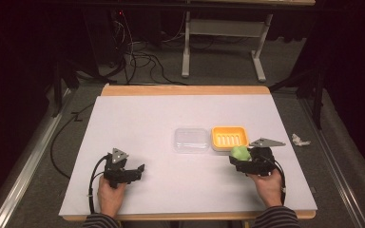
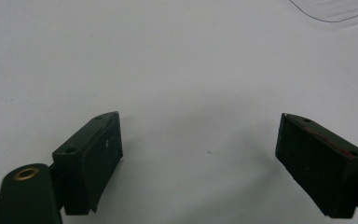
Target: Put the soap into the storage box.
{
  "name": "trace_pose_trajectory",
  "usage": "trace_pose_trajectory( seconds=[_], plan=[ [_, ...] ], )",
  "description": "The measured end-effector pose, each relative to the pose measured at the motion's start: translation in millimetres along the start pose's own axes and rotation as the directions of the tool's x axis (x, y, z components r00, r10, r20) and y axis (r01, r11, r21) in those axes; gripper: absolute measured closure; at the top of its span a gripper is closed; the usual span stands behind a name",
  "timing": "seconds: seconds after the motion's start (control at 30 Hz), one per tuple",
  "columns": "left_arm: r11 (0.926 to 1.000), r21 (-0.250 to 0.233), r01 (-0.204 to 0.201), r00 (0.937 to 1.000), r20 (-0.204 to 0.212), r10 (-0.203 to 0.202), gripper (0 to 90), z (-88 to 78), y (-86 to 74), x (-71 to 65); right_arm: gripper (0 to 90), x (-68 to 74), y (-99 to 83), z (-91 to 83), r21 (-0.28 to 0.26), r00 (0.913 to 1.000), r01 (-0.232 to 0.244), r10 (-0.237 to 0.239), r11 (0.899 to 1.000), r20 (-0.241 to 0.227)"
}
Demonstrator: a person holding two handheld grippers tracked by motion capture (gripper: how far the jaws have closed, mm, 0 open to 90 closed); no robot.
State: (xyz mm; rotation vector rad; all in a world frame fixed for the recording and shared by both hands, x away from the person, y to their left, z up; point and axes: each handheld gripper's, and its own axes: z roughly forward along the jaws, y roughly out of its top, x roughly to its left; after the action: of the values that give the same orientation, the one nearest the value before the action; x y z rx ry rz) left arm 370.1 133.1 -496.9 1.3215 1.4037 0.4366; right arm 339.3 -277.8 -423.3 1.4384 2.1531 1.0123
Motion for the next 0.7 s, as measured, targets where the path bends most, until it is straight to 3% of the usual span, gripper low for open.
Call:
trace_pose_trajectory(
  seconds=[0.23, 0.43, 0.7],
  plan=[
    [0.9999, -0.009, 0.013, 0.9999, 0.004, -0.013, 15.2, -0.1, 0.4, -0.1, 26.7, -4.8, 11.3, 5.6, 0.019, 0.9997, 0.007, -0.007, 1.000, 0.023],
    [0.9997, -0.024, -0.004, 0.9999, 0.013, 0.004, 14.7, -2.7, 0.2, -0.7, 26.7, -9.5, 19.5, 9.1, 0.025, 0.9991, -0.001, -0.001, 1.000, 0.043],
    [0.9994, -0.031, 0.015, 0.9998, 0.016, -0.015, 14.5, -3.2, 1.5, 0.1, 26.7, -15.6, 32.7, 13.9, 0.028, 0.9977, -0.010, 0.009, 1.000, 0.067]
  ],
)
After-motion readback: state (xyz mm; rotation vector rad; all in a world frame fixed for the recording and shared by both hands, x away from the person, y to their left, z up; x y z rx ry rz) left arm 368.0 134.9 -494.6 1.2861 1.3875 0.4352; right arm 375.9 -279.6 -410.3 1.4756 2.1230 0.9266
